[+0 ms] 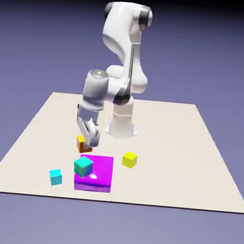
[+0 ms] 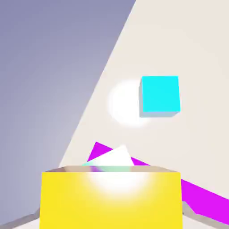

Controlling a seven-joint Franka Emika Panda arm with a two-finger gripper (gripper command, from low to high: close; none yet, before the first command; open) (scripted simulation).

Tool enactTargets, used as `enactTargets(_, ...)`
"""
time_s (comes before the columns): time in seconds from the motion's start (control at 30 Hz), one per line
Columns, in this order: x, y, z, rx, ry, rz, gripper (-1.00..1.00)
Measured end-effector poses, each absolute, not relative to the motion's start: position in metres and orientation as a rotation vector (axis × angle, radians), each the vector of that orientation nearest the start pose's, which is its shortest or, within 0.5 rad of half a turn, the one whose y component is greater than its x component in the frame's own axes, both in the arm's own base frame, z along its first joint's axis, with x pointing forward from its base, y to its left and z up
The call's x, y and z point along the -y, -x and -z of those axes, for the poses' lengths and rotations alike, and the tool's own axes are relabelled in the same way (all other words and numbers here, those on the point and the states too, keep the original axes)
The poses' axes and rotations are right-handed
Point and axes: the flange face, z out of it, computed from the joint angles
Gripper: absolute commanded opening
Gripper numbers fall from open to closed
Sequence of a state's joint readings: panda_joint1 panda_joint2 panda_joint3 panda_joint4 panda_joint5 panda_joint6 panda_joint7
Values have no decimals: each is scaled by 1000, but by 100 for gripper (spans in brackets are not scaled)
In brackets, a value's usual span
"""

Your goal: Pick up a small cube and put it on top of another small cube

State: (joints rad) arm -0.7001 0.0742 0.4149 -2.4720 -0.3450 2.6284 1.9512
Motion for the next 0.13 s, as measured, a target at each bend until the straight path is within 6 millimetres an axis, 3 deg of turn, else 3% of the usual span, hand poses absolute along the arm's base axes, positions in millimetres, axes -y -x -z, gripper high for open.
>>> enactTargets(0.03, 128, -468, -260, -2611, 1783, 273, -100)
enactTargets(0.07, 127, -468, -258, -2610, 1784, 272, 100)
enactTargets(0.13, 127, -468, -258, -2610, 1785, 271, 100)
